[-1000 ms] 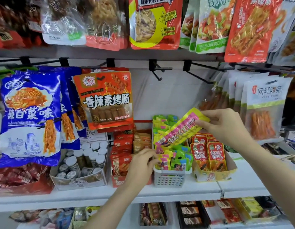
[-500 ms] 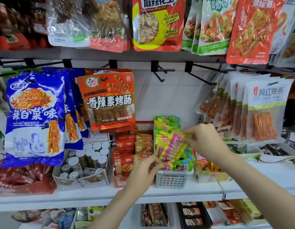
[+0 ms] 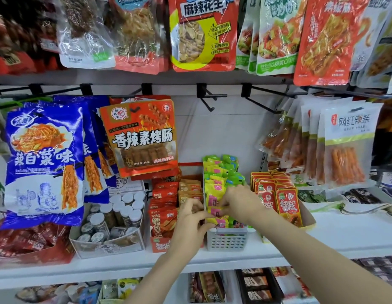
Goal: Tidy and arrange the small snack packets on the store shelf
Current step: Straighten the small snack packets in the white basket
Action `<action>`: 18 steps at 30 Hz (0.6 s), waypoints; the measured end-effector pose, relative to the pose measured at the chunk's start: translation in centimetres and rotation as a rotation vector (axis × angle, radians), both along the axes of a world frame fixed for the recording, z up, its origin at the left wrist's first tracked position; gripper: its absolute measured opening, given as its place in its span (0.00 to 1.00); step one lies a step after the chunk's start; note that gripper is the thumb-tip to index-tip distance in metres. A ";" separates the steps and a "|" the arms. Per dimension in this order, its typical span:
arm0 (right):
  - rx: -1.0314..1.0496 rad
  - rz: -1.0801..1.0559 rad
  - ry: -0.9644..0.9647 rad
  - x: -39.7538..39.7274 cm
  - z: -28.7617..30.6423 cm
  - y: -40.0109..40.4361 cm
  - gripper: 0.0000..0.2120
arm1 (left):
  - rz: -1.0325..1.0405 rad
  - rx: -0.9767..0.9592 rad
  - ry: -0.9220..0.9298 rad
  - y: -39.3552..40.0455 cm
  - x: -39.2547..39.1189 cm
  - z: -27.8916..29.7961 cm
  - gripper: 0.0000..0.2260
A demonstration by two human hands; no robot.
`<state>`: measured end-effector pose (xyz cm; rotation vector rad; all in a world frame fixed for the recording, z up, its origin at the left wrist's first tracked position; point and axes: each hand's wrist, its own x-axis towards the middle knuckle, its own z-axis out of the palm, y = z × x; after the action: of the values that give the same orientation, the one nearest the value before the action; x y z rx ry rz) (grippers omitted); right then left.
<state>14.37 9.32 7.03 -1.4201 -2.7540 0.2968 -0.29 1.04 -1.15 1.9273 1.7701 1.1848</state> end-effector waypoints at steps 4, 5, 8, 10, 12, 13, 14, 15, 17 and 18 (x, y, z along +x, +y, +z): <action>-0.106 -0.015 0.171 1.6 1.3 1.0 0.09 | -0.135 0.005 0.027 0.3 -0.7 0.3 0.04; -0.060 -0.033 0.196 2.2 1.7 1.3 0.08 | -0.146 -0.003 0.028 0.4 -0.8 0.3 0.04; 0.024 -0.025 0.170 2.8 1.6 1.5 0.07 | -0.131 0.017 0.042 0.6 -0.7 0.0 0.06; 0.025 -0.002 0.101 2.4 1.1 1.2 0.10 | -0.137 0.029 0.056 0.6 -0.7 -0.3 0.06; 0.059 0.002 0.072 2.0 0.6 1.4 0.11 | -0.155 0.033 0.069 0.6 -0.8 -0.5 0.05; 0.076 -0.005 0.077 1.8 0.5 1.5 0.10 | -0.164 0.031 0.070 0.6 -0.8 -0.5 0.05; 0.089 -0.014 0.085 1.6 0.3 1.5 0.09 | -0.171 0.027 0.069 0.6 -0.8 -0.6 0.04; 0.101 -0.025 0.082 1.3 0.0 1.6 0.08 | -0.175 0.026 0.069 0.6 -0.9 -0.6 0.04; 0.149 -0.029 0.019 0.5 -0.4 1.4 0.07 | -0.177 0.021 0.067 0.7 -0.9 -0.7 0.04; 0.180 -0.025 -0.013 0.1 -0.6 1.4 0.06 | -0.176 0.018 0.064 0.7 -0.9 -0.7 0.04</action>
<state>14.44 10.75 6.47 -1.4148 -2.6907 0.0378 -1.19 1.69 -1.87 2.1037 1.5863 1.0931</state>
